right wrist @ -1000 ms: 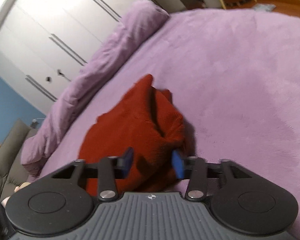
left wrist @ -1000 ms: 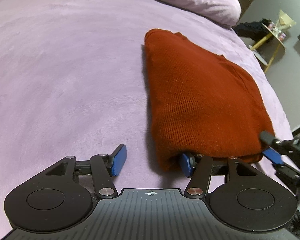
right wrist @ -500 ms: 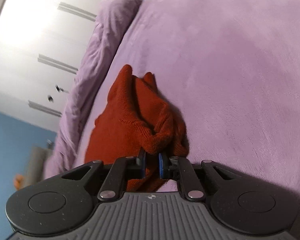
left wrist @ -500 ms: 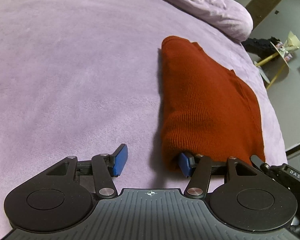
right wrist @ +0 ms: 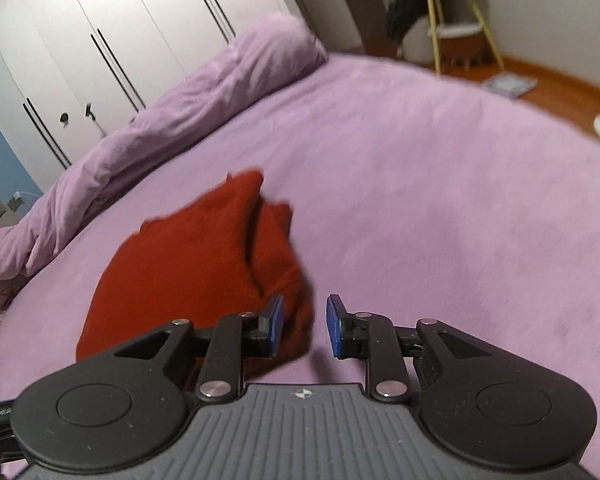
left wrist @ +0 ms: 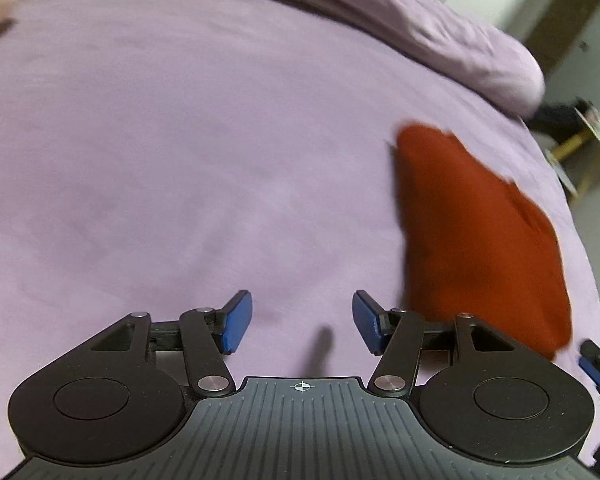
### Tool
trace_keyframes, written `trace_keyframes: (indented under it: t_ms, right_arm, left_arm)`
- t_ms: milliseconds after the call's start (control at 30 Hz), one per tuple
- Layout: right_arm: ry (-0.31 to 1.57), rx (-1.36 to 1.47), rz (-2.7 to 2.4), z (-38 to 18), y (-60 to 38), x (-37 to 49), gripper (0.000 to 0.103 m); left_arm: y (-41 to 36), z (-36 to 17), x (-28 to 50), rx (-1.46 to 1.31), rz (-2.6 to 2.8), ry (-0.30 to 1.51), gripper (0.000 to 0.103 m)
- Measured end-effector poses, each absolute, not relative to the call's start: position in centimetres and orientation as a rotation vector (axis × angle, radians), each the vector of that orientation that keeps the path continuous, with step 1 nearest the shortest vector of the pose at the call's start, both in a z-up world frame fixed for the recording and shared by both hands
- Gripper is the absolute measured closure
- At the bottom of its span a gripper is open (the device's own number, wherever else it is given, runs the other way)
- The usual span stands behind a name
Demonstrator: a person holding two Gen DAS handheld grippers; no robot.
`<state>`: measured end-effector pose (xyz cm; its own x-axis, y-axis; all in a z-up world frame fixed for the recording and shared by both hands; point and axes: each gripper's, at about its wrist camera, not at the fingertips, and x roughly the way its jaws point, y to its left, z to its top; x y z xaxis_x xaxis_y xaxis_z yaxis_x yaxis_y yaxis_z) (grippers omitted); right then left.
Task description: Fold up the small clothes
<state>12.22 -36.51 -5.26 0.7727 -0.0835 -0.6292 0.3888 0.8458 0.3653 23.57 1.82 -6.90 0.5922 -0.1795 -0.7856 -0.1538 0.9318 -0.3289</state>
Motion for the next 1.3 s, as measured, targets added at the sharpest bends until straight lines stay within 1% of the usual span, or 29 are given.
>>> trace_keyframes:
  t_ms: [100, 267, 333, 500, 667, 700, 767, 833, 967, 1033, 1200, 1300]
  right_arm:
    - [0.622, 0.490, -0.227, -4.4, -36.0, 14.2, 0.078]
    - [0.657, 0.340, -0.106, -3.5, -31.7, 20.2, 0.079]
    - [0.694, 0.277, -0.081, -3.8, -30.3, 22.8, 0.082]
    - [0.719, 0.202, -0.106, -4.0, -29.9, 27.7, 0.082]
    - [0.740, 0.119, -0.149, -5.2, -30.6, 30.7, 0.082]
    - [0.745, 0.122, -0.141, -5.5, -30.7, 31.2, 0.082]
    - [0.731, 0.125, -0.127, -6.0, -31.0, 31.8, 0.082]
    - [0.707, 0.113, -0.111, -6.7, -31.3, 32.2, 0.080]
    - [0.684, 0.079, -0.098, -8.4, -32.1, 32.9, 0.079]
    - [0.657, 0.080, -0.099, -9.0, -32.4, 32.8, 0.079]
    - [0.624, 0.178, -0.094, -9.5, -34.1, 32.5, 0.079]
    - [0.630, 0.293, -0.065, -8.8, -35.9, 31.5, 0.079]
  left_arm:
    - [2.1, -5.6, 24.6, -0.468, -0.070, 0.923, 0.042]
    - [-2.8, -3.7, 27.5, -0.464, -0.253, 0.881, 0.040]
    - [-4.7, -3.7, 29.2, -0.464, -0.273, 0.893, 0.040]
    - [-8.1, -4.9, 34.1, -0.430, -0.190, 0.891, 0.041]
    - [-10.9, -6.5, 37.3, -0.328, -0.132, 0.845, 0.039]
    - [-11.2, -6.9, 37.5, -0.284, -0.113, 0.821, 0.037]
    - [-10.9, -8.1, 37.4, -0.238, -0.106, 0.797, 0.034]
    - [-10.2, -9.4, 37.3, -0.282, -0.080, 0.791, 0.029]
    - [-9.6, -10.4, 37.1, -0.308, -0.091, 0.751, 0.027]
    - [-9.6, -10.8, 37.2, -0.306, -0.092, 0.744, 0.024]
    - [-9.2, -10.8, 37.4, -0.323, -0.105, 0.753, 0.021]
    - [-7.7, -9.7, 36.8, -0.287, -0.141, 0.760, 0.019]
